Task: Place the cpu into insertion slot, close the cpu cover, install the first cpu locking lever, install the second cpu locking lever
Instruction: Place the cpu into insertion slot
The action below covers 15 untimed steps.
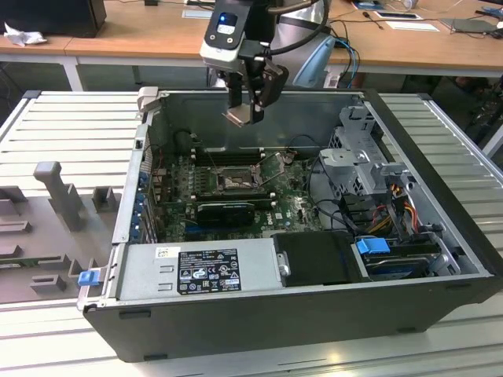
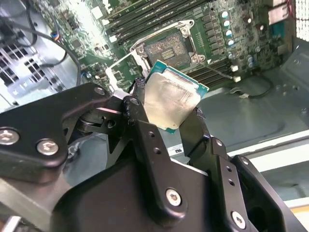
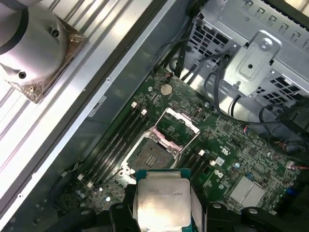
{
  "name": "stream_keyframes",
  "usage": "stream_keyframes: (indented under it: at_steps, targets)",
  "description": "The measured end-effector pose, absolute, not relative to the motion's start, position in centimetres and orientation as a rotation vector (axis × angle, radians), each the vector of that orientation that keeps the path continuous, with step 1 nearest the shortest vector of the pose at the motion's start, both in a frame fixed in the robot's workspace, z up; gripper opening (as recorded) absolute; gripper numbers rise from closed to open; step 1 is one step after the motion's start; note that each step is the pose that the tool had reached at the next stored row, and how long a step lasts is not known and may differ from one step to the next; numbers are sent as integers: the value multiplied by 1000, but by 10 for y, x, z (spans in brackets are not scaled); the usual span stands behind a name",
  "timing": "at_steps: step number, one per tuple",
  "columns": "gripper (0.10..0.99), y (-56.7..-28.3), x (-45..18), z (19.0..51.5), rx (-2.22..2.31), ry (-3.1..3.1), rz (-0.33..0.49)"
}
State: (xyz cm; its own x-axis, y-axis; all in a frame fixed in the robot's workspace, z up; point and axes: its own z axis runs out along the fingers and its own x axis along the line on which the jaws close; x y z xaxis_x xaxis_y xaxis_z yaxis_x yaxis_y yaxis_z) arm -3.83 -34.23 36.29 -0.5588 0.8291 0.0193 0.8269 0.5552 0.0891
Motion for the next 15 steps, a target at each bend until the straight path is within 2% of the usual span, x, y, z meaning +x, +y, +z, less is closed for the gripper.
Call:
stream_keyframes:
  at_steps: [15]
  targets:
    - [529, -342, -38, 360, 1826, 2507, 130]
